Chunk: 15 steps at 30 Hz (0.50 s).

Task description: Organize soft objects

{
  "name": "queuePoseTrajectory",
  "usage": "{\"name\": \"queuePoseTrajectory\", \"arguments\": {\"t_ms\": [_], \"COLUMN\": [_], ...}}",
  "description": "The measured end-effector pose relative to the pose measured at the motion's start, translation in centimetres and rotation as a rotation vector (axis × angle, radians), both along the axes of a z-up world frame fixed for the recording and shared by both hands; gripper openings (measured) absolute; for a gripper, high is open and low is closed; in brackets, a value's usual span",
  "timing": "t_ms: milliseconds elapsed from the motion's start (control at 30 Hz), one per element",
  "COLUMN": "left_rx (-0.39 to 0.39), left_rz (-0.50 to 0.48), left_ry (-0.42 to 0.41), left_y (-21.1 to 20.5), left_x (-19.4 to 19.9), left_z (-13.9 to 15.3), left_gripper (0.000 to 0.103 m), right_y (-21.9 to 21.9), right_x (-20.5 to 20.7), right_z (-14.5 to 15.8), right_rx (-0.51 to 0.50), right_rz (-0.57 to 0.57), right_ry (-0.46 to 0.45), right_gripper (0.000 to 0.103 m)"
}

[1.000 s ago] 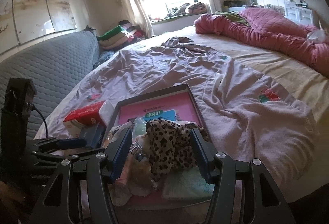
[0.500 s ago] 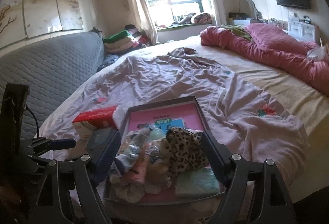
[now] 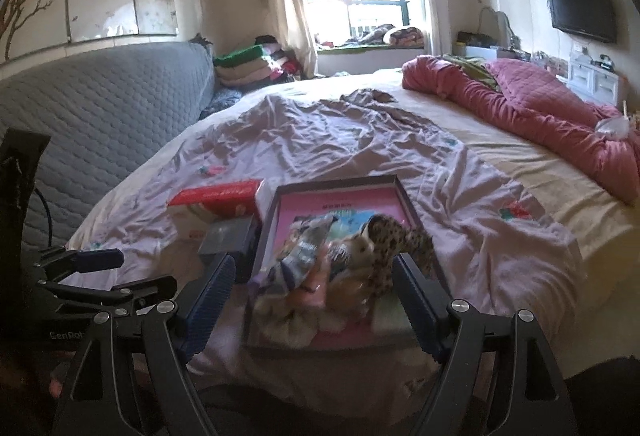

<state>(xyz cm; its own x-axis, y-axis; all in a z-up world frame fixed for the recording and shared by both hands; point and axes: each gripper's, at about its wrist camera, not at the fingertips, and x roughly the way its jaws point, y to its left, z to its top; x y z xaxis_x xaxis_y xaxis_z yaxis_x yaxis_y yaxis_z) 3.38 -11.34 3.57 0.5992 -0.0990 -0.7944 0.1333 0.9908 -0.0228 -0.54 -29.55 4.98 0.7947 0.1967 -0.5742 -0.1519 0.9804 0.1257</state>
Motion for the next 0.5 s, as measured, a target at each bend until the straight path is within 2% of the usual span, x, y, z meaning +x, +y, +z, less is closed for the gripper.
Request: {"name": "queuePoseTrajectory", "arguments": {"t_ms": [100, 333, 500], "left_rx": [-0.029, -0.017, -0.003], "left_rz": [0.047, 0.103, 0.099], "left_ry": [0.008, 0.016, 0.019], "left_y": [1.1, 2.3, 2.3], "left_x": [-1.1, -2.5, -3.5], "left_z": [-0.2, -0.7, -0.7], "left_gripper": [0.085, 0.085, 0.085], "right_y": [0.5, 1.1, 1.8], "right_x": [-0.5, -1.9, -2.8], "right_z": [-0.4, -0.7, -0.5], "right_rx": [-0.015, -0.02, -0.029], "right_rz": [0.004, 0.011, 0.023], "right_ry": [0.029, 0.053, 0.056], "right_gripper": [0.082, 0.082, 0.082]}}
